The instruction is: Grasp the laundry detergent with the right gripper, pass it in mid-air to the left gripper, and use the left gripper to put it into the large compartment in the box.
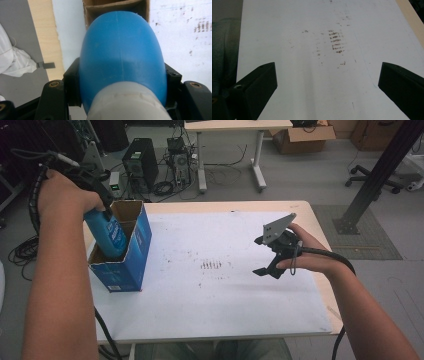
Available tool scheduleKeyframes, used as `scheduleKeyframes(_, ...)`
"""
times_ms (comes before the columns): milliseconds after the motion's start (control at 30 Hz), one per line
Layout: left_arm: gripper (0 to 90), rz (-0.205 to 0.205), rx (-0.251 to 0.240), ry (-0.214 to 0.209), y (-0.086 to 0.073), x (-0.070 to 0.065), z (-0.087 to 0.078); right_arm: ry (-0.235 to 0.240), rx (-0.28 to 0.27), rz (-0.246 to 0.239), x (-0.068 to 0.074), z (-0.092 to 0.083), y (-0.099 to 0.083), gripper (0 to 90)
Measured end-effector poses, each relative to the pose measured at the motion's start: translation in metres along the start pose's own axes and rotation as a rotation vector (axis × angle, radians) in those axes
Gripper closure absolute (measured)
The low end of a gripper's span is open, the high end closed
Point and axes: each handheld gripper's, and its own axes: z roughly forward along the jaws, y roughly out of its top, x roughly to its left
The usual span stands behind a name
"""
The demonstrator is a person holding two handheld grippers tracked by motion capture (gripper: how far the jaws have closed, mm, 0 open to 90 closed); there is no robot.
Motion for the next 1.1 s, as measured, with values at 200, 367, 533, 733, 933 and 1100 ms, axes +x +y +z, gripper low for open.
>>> scheduleKeyframes(200, 37.6, 0.0, 0.011, -0.004, -0.001, 0.002, 0.023, 0.005, 0.003, -0.004, 0.0, 0.002, 0.0, 2.1)
scheduleKeyframes(367, 37.6, 0.011, 0.021, 0.001, -0.002, 0.0, 0.039, 0.006, 0.002, -0.003, 0.001, 0.002, 0.001, 2.1)
scheduleKeyframes(533, 37.6, 0.017, 0.024, -0.005, -0.003, -0.001, 0.052, 0.006, 0.003, 0.0, 0.002, 0.004, 0.002, 2.1)
scheduleKeyframes(733, 37.6, 0.021, 0.022, -0.007, -0.005, -0.002, 0.066, 0.007, 0.002, 0.003, 0.002, 0.003, 0.001, 2.1)
scheduleKeyframes(933, 37.6, 0.027, 0.022, 0.004, -0.004, -0.006, 0.085, 0.006, 0.004, 0.006, 0.003, 0.004, 0.0, 2.1)
scheduleKeyframes(1100, 37.6, 0.037, 0.025, 0.008, -0.004, -0.009, 0.1, 0.009, 0.003, 0.009, 0.003, 0.005, -0.002, 2.1)
